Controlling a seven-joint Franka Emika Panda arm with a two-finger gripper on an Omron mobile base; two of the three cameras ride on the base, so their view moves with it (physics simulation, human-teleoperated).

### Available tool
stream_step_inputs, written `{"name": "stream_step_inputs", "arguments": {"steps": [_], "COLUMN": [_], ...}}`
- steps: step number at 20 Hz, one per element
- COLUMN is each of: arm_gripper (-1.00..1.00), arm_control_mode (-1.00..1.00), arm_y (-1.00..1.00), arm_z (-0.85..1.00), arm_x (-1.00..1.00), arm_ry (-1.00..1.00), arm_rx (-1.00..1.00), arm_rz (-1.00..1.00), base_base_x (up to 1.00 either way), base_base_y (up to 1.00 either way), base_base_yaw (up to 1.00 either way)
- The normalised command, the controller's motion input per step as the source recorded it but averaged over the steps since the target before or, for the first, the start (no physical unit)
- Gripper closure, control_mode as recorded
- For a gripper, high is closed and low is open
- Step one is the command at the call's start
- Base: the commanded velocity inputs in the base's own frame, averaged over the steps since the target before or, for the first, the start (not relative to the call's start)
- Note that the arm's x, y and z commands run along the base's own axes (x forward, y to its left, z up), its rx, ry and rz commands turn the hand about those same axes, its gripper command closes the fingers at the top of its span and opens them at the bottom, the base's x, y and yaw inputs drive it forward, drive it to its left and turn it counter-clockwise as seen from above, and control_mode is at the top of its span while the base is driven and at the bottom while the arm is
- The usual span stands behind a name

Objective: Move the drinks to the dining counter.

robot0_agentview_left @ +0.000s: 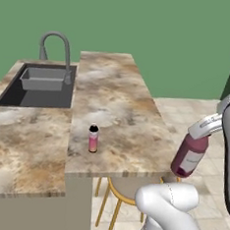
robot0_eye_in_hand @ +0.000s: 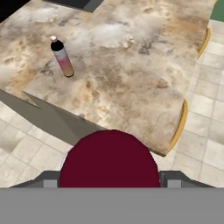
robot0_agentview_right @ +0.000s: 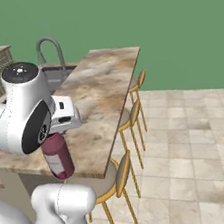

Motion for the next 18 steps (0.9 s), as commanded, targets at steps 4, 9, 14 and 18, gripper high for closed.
{"name": "stream_step_inputs", "arguments": {"steps": [4,9,14,18], "arm_gripper": [1.00,1.00,1.00,1.00], "arm_control_mode": [1.00,-1.00,-1.00,-1.00], "arm_y": [0.00,0.10,0.09,0.11], "arm_z": [0.00,0.03,0.17,0.03], "arm_x": [0.00,0.98,0.99,0.89], "arm_ry": [0.00,-0.02,-0.06,-0.01], "arm_rx": [0.00,0.00,0.00,0.00], "arm_rz": [0.00,0.26,0.26,0.21], "base_base_x": [1.00,0.00,0.00,0.00], "base_base_y": [0.00,0.00,0.00,0.00], "base_base_yaw": [0.25,0.00,0.00,0.00]}}
